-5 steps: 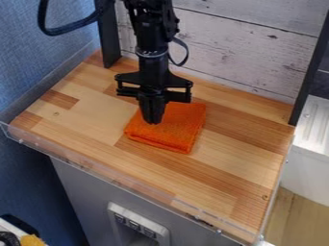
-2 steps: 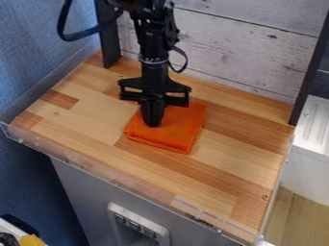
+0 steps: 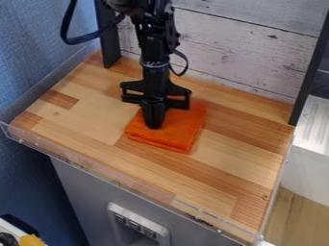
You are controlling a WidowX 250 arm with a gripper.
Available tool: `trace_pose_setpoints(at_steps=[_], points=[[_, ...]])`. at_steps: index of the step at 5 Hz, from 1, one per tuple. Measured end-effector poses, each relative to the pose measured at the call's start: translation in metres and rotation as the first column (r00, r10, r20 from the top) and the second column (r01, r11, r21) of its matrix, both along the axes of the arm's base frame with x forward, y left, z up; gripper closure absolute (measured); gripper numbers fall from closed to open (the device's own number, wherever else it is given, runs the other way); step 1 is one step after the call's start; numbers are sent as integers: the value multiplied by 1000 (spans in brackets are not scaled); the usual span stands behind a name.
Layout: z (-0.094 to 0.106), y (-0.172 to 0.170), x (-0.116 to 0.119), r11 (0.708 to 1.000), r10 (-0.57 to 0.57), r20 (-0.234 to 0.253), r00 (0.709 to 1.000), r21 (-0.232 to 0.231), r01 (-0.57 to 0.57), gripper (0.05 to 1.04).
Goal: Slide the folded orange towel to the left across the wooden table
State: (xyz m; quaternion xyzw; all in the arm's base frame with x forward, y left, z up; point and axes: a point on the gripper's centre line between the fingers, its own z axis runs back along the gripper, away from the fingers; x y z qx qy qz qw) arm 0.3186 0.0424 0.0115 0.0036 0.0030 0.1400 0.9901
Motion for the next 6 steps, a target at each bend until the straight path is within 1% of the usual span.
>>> trace_pose_setpoints(at_steps=[1, 2, 3, 5, 6], points=[[-1, 13, -1, 999, -46, 12, 999, -12, 47, 1024], [-1, 30, -5, 995, -100, 9, 995, -24, 100, 1025], [-1, 48, -8, 989, -143, 10, 990, -27, 143, 1025], [-3, 67, -22, 974, -226, 4, 974, -27, 226, 1025], [-2, 78, -28, 970, -244, -2, 970, -20, 244, 1025]])
